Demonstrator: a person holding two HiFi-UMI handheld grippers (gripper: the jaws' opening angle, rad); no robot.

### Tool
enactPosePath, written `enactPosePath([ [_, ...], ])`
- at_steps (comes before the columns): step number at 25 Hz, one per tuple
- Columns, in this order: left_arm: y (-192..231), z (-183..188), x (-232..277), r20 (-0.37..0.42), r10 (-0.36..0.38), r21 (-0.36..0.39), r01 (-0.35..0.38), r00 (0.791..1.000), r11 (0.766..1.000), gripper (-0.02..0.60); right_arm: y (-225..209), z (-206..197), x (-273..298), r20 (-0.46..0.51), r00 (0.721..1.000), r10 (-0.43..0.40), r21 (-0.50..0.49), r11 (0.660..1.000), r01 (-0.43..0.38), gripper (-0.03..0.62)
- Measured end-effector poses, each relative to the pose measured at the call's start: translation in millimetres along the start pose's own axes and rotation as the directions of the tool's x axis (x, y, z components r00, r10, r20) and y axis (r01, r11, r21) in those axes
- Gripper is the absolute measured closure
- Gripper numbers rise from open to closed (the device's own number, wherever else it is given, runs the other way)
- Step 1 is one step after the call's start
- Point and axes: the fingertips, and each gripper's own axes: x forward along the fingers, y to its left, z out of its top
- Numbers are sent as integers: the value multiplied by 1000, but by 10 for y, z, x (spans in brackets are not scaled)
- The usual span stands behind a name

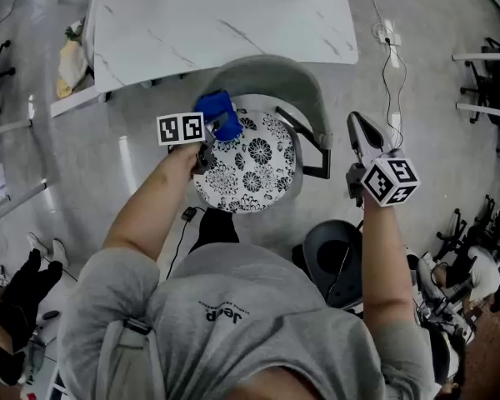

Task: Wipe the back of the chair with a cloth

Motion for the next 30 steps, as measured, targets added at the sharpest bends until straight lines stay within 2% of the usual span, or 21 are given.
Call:
enactPosePath([
  [6, 60, 184, 220, -6, 35, -41, -35, 999, 999, 407, -70, -23, -112, 3, 1000, -27, 5, 1000, 27, 590],
  [8, 58, 208, 292, -22, 44, -27, -45, 999, 999, 407, -160, -39, -203, 9, 999, -48, 11, 999, 48, 590],
  [12, -67, 273, 545, -62, 64, 45, -61, 996, 997, 407, -424, -129, -427, 22, 994, -104, 41, 994, 103, 589],
  [15, -253, 315, 807, -89, 78, 126, -67, 993, 990, 407, -606, -222, -589, 31, 989, -143, 74, 987, 141, 589],
  [22, -727, 206, 1421, -198, 107, 332, -37, 974, 943, 407, -946, -426, -1021, 35, 975, -221, 121, 969, 215, 590],
  [30, -1143, -51, 1806, -273, 136, 441, -2, 952, 897, 407, -1108, -521, -1313, 36, 962, -270, 143, 954, 263, 590],
])
